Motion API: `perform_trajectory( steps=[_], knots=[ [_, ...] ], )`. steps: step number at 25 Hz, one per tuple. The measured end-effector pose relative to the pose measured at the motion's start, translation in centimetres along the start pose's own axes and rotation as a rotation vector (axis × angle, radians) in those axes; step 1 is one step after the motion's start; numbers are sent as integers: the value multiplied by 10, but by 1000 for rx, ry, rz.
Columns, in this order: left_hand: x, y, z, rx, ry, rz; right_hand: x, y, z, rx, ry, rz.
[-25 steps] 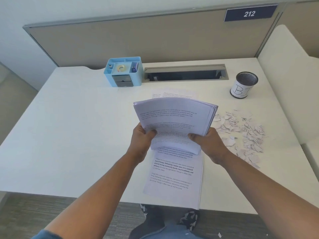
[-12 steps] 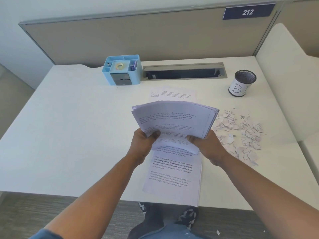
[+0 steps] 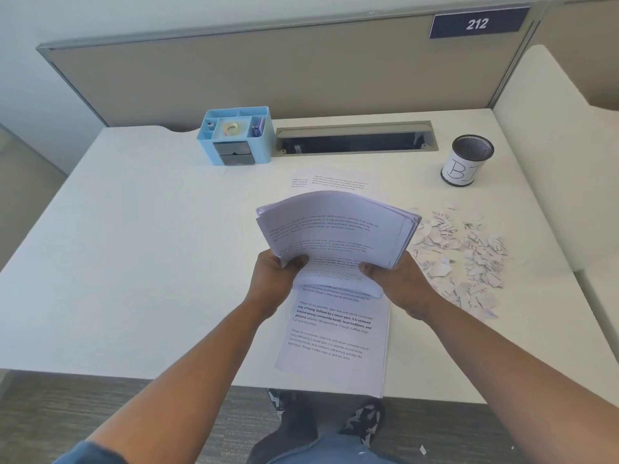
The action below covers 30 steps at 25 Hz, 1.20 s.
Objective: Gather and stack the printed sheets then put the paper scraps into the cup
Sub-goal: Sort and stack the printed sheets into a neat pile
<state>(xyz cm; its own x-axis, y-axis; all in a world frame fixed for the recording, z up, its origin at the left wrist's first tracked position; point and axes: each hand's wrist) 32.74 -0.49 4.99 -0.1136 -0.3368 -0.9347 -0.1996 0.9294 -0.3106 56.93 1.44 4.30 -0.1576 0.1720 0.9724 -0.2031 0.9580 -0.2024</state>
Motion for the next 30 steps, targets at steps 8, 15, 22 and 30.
perform_trajectory(
  steps=[8, 15, 22, 30],
  knots=[
    [-2, -1, -3, 44, -15, -14, 5, -5, 0, 12, -24, -11],
    [1, 0, -4, 77, 27, -14, 9, -6, 0, 7, -27, -9],
    [3, 0, -5, 69, 23, -31, 3, -4, -2, 42, -22, -13],
    [7, 1, -6, 66, 64, -68, -12, -6, 1, 35, -31, 57]
  ],
)
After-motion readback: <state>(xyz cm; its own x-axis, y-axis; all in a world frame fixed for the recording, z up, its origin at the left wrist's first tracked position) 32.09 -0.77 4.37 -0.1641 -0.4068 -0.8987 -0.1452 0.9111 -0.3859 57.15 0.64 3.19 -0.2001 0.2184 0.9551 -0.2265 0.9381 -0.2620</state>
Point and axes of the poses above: each hand's wrist, its own y-axis towards the middle knuckle, its own z-axis out of the palm, x = y × z, and after that the axes turned 5 degrees about -z, right-handed
